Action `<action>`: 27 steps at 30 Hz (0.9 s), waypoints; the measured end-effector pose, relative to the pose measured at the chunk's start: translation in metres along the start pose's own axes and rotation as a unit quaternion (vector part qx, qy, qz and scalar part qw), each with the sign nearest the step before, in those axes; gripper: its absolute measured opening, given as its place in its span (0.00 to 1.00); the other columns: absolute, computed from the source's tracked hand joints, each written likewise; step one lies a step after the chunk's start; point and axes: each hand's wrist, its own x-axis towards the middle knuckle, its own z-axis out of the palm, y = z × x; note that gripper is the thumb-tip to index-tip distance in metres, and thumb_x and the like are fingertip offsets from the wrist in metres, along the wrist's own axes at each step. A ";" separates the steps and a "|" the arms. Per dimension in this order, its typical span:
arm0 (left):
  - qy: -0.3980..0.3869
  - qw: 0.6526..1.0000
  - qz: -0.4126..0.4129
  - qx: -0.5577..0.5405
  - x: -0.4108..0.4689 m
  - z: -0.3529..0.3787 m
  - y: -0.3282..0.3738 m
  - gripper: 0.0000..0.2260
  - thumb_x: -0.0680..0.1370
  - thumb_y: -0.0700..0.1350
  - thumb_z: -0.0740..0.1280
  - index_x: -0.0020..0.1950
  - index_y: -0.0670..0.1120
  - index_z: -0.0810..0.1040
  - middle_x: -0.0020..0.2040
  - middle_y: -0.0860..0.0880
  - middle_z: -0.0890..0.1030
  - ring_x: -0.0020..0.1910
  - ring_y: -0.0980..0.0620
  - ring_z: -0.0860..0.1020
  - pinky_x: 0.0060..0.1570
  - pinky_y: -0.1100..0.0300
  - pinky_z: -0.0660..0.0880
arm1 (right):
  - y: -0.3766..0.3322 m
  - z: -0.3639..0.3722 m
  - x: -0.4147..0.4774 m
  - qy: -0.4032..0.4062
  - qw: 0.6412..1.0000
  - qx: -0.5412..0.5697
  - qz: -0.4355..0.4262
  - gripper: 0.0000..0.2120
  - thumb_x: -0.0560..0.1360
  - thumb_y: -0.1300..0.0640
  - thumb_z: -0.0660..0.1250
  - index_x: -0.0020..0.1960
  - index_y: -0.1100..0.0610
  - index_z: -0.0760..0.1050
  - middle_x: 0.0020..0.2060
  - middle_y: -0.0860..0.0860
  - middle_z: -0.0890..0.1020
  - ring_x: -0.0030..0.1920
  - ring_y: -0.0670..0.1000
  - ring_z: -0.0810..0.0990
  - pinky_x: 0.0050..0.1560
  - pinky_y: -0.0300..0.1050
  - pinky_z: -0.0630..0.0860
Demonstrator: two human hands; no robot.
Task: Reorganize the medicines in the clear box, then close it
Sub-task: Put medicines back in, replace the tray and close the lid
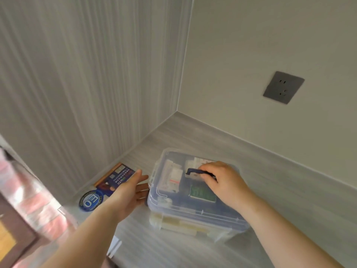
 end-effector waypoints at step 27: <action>-0.015 0.985 0.162 0.047 -0.022 0.032 0.004 0.14 0.74 0.34 0.61 0.45 0.55 0.74 0.47 0.51 0.80 0.47 0.50 0.78 0.44 0.56 0.75 | 0.011 0.030 0.014 0.041 0.991 -0.120 0.044 0.19 0.77 0.51 0.54 0.66 0.52 0.62 0.66 0.55 0.67 0.66 0.55 0.62 0.63 0.45 0.51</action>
